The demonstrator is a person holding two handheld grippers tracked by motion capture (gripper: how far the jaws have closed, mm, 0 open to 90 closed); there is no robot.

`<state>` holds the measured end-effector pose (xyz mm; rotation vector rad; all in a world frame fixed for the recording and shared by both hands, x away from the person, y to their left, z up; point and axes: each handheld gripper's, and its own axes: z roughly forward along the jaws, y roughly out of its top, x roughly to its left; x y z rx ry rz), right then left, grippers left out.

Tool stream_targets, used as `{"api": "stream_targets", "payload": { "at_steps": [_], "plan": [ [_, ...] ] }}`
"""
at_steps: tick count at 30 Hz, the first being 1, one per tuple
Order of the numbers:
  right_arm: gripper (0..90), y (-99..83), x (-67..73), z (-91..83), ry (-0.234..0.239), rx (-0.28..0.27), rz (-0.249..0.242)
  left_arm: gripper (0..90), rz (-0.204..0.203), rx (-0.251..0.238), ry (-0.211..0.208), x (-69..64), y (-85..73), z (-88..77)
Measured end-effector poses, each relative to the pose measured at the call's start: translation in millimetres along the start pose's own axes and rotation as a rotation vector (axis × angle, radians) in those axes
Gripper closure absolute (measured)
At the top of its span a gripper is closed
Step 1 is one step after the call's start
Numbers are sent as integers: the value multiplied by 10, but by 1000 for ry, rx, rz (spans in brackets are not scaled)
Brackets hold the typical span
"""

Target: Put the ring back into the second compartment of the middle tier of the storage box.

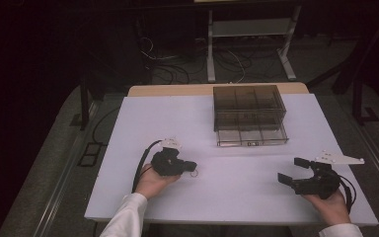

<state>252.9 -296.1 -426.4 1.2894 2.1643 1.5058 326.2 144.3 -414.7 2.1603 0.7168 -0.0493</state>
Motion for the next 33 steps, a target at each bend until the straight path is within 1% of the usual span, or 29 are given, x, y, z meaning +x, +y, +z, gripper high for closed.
{"api": "stream_targets", "payload": {
  "at_steps": [4,7,10,13,20,23,24,33],
  "plan": [
    [3,0,-1,-1,0,1,-2,865,13,1,-3,-11,34,-2],
    [3,-1,-2,1,1,0,-2,865,14,-4,-5,-12,67,-3],
    [3,-1,-1,3,0,1,-4,865,19,-8,-6,-16,118,-1],
    [3,-3,2,4,1,4,-2,865,35,-10,-5,-23,174,-6],
    [3,-3,2,11,3,12,4,865,58,-18,-7,-35,303,-6],
    [3,-3,4,8,1,9,1,865,60,-22,-10,-48,347,1],
    [3,-3,6,8,1,9,1,865,67,-21,-10,-48,362,3],
    [3,-1,2,8,4,9,2,864,84,-19,-13,-64,482,22]
  ]
}}
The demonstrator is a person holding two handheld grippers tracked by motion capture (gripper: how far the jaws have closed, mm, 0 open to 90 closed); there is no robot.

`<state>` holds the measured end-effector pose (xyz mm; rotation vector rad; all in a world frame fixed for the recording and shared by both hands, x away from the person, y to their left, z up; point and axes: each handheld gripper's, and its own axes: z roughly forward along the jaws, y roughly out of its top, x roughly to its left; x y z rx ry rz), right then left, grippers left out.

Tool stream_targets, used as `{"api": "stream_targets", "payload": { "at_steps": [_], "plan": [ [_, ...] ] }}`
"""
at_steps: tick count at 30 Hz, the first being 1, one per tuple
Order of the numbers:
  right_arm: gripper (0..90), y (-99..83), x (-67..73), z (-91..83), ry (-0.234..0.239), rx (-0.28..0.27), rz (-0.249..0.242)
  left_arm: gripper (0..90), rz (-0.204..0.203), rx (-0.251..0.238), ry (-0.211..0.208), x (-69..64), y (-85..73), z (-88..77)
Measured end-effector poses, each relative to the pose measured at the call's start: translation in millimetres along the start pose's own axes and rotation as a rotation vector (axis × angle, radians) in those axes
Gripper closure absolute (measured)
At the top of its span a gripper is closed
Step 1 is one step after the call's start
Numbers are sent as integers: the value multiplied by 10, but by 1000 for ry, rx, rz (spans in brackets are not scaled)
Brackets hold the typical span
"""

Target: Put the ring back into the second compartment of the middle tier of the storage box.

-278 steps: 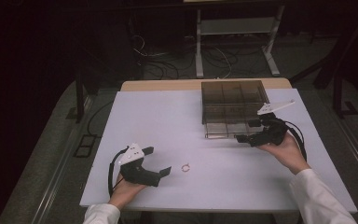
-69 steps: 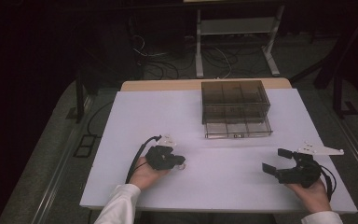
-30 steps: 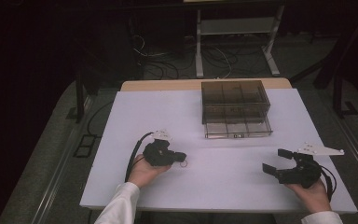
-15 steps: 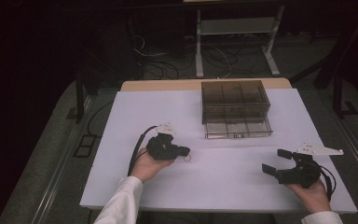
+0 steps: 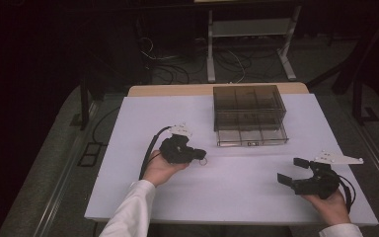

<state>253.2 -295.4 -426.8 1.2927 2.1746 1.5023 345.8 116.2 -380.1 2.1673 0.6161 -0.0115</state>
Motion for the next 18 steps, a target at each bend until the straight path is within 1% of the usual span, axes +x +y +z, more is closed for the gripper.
{"api": "stream_targets", "payload": {
  "at_steps": [5,18],
  "plan": [
    [3,-2,0,1,1,4,1,865,14,13,-2,2,62,32],
    [3,0,3,5,8,8,1,865,31,9,-6,11,235,74]
  ]
}}
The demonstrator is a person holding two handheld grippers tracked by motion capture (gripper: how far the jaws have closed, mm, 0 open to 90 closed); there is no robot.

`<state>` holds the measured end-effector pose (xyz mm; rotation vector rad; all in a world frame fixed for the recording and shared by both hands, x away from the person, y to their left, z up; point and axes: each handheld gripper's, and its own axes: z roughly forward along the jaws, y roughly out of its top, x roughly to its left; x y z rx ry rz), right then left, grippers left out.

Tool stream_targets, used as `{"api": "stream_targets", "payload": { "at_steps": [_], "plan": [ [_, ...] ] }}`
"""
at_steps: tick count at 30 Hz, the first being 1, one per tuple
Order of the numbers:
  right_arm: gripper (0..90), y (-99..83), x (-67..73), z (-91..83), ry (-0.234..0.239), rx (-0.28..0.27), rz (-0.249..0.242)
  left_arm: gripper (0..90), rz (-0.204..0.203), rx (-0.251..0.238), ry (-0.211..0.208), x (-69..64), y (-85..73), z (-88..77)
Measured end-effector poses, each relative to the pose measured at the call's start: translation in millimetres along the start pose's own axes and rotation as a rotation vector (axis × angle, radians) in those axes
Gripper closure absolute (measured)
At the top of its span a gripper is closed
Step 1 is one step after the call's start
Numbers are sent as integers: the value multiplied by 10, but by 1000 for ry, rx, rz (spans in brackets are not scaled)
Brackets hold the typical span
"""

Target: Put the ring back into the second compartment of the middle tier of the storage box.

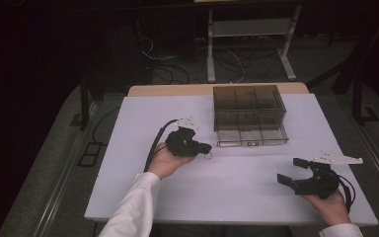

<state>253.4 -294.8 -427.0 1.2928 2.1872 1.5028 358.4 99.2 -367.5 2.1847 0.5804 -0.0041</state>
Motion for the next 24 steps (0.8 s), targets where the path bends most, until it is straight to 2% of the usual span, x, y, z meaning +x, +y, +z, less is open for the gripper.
{"api": "stream_targets", "payload": {
  "at_steps": [6,7,10,11,12,13,14,15,16,24],
  "plan": [
    [3,-2,0,-1,2,3,6,864,7,-1,-4,-4,68,33],
    [3,-1,-1,-2,2,3,4,864,19,2,-1,1,81,35],
    [3,-1,-1,-2,3,3,4,865,12,1,-4,-9,109,46],
    [3,-1,-1,-3,3,4,3,865,27,2,-4,0,120,50],
    [3,-1,-1,-3,3,4,3,864,13,0,-7,-11,124,58],
    [3,-1,0,-3,3,3,3,864,29,6,-6,0,136,63],
    [3,0,1,-4,2,4,3,865,19,7,-6,-8,140,70],
    [3,0,1,-4,1,3,2,864,32,8,-6,2,150,75],
    [3,0,-2,-2,0,0,-2,864,24,8,-8,-4,157,82],
    [3,-1,5,6,1,3,-5,864,43,15,-14,7,234,148]
  ]
}}
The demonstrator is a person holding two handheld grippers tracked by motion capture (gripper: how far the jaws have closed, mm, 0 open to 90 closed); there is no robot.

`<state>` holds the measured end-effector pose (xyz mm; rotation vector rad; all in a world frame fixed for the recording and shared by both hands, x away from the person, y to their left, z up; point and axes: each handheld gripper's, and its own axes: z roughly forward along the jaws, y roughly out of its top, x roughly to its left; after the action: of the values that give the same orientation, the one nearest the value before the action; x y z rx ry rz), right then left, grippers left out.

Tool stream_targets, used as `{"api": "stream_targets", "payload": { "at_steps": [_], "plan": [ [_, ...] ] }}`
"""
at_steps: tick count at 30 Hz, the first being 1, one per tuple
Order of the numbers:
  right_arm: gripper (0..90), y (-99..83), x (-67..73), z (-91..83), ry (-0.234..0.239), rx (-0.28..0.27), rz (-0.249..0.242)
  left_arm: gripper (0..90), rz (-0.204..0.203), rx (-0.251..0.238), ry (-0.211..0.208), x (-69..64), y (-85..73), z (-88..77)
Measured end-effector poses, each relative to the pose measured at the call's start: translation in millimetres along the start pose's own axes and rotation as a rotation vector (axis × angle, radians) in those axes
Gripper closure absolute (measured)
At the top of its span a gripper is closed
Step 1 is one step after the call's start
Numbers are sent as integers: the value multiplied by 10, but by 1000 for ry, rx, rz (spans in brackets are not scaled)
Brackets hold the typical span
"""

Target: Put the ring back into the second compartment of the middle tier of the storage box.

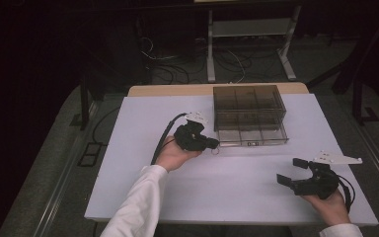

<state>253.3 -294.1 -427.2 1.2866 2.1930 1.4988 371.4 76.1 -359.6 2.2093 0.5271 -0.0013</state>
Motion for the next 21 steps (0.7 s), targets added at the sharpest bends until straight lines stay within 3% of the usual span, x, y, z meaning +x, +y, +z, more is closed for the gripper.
{"api": "stream_targets", "payload": {
  "at_steps": [21],
  "plan": [
    [3,-5,-9,-9,-3,-7,8,864,39,17,-20,-33,250,173]
  ]
}}
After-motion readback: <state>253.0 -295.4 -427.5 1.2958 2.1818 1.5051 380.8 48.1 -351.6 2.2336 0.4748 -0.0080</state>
